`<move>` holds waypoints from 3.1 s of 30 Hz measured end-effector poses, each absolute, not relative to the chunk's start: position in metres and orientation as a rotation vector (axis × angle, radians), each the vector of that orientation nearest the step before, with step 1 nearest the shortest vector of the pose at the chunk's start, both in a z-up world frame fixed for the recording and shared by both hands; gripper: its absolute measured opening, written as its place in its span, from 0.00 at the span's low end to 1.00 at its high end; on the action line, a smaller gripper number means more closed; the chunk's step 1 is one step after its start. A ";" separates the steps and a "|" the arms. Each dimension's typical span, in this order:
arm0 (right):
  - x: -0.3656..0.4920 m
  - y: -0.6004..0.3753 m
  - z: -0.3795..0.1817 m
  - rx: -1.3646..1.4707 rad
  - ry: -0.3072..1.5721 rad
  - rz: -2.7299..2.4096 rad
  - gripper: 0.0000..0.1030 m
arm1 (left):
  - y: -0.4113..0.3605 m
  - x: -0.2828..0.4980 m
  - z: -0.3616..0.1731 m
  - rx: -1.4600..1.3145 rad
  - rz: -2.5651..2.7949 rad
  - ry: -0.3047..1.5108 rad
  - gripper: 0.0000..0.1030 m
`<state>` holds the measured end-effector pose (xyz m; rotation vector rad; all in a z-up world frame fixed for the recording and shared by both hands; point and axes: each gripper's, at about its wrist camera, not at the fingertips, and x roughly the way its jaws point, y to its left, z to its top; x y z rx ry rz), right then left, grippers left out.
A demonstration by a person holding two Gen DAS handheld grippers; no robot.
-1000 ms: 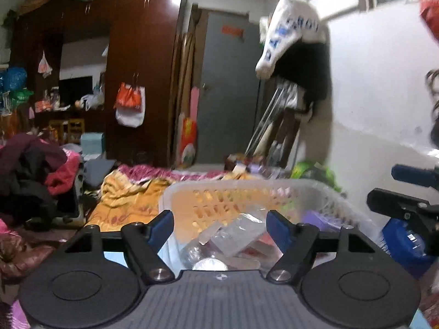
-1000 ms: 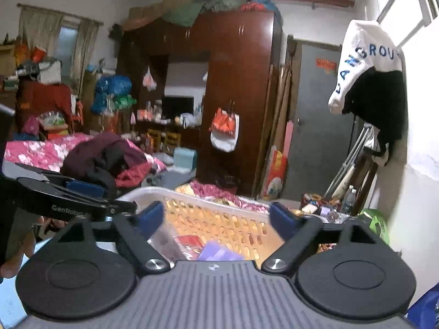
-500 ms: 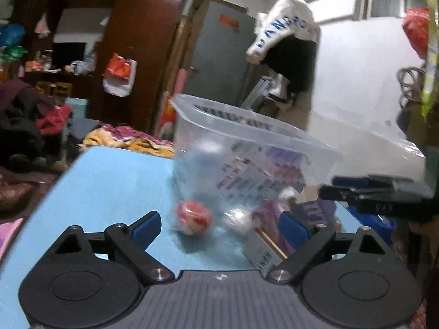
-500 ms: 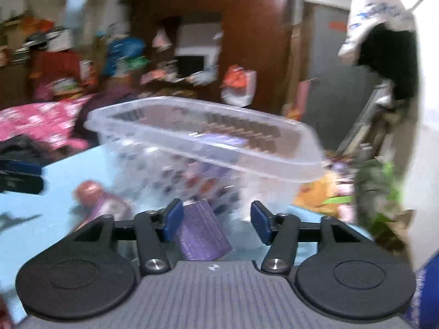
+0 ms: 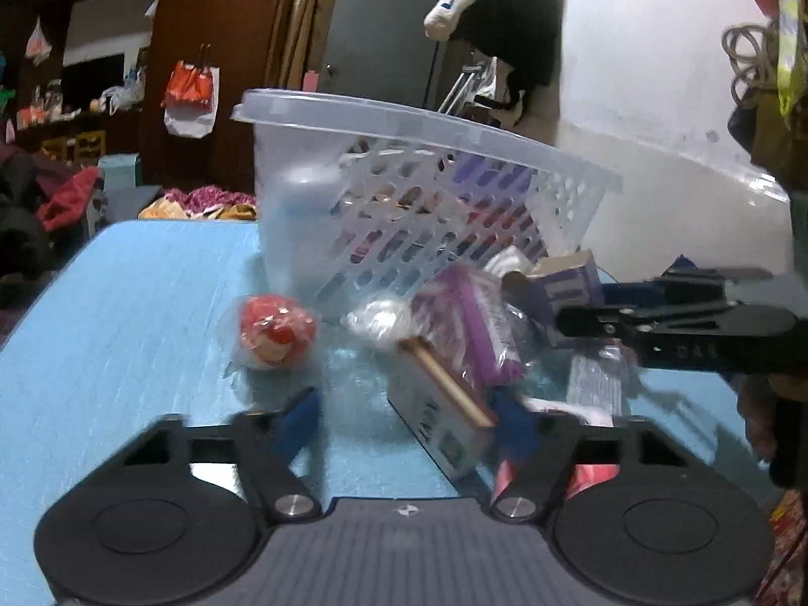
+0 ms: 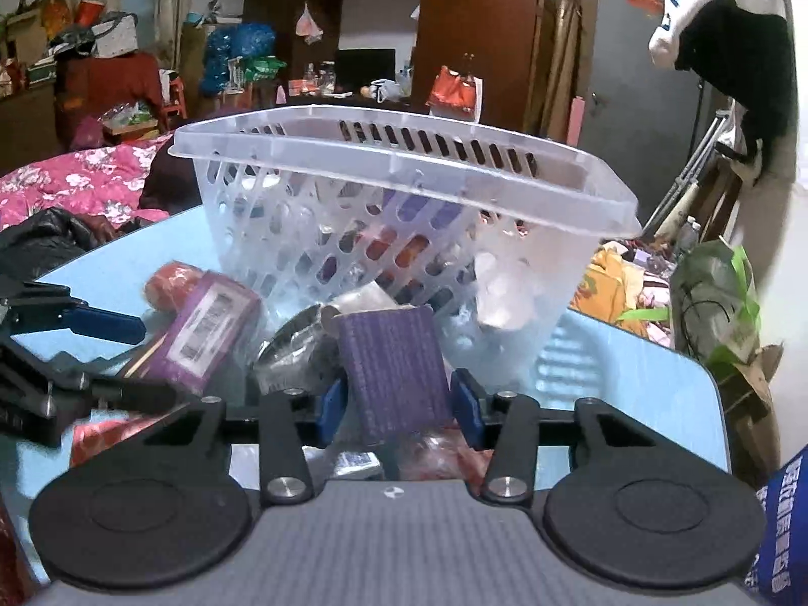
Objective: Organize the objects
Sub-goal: 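Grasp the purple square soap with the right tool while the left tool grasps the gold stick, then move both held items over the white basket and open both tools, then grasp the pink tissue pack with the left tool while the right tool grasps the red wrapped ball, then carry both items over the basket and open both tools to drop them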
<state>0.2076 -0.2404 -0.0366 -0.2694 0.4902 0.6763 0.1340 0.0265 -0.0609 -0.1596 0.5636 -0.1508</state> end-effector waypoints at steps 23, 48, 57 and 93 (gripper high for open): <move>0.142 -0.265 0.016 -0.025 0.182 0.698 0.46 | 0.052 0.074 -0.019 -0.138 -0.203 0.246 0.18; 0.210 -0.289 -0.003 -0.044 0.357 0.538 0.94 | 0.015 0.106 -0.015 -0.061 -0.212 0.375 0.86; 0.232 -0.286 -0.055 -0.001 0.550 0.595 0.53 | -0.010 0.092 -0.044 0.025 -0.206 0.417 0.86; 0.164 -0.260 0.031 0.037 0.165 0.654 0.47 | 0.051 0.093 0.034 -0.146 -0.209 0.141 0.57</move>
